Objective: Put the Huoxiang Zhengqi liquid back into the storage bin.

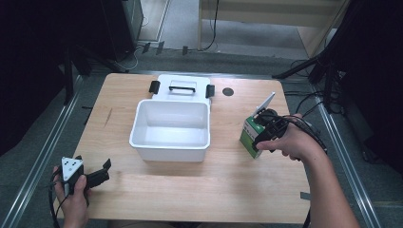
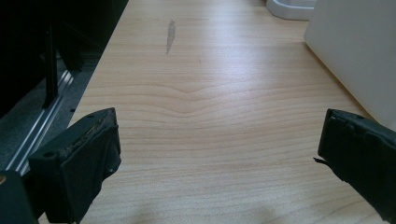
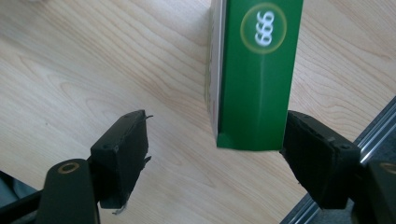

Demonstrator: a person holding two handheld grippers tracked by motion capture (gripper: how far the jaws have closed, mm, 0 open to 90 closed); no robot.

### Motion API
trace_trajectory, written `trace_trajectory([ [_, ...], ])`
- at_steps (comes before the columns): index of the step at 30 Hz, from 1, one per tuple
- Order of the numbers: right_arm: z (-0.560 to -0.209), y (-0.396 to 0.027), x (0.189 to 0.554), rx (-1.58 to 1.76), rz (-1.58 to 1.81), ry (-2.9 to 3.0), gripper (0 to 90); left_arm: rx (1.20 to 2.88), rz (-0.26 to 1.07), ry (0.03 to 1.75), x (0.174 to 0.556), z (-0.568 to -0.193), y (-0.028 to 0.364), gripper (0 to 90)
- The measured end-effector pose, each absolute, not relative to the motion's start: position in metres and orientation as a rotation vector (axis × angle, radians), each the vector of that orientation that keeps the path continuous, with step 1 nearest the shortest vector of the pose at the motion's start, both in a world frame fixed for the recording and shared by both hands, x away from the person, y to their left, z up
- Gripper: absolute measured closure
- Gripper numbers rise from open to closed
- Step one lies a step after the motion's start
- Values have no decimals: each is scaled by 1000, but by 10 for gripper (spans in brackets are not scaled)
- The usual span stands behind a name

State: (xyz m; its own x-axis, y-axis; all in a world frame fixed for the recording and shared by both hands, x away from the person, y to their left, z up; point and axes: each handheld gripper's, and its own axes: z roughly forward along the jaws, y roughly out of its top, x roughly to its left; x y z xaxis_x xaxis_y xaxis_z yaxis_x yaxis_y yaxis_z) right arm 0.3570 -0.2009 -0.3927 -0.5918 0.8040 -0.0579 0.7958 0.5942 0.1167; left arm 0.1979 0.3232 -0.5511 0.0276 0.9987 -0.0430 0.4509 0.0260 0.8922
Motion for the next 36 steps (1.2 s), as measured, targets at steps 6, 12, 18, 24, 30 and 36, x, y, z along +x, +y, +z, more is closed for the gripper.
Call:
trace_trajectory([
  [6,-393,-198,367,1402,105,2693,279,1530,895,1531,198,-551,323,1],
  [12,-394,-197,378,1438,116,2693,334,1530,893,1531,198,-551,323,1],
  [18,-393,-193,386,1465,135,2692,386,1530,893,1531,198,-551,323,1],
  [24,-395,-189,392,1472,140,2709,431,1531,892,1531,198,-551,324,1],
  [30,-396,-188,396,1491,154,2715,472,1534,889,1532,198,-551,324,1],
  [36,-397,-188,401,1537,140,2686,510,1534,888,1533,198,-551,324,1],
])
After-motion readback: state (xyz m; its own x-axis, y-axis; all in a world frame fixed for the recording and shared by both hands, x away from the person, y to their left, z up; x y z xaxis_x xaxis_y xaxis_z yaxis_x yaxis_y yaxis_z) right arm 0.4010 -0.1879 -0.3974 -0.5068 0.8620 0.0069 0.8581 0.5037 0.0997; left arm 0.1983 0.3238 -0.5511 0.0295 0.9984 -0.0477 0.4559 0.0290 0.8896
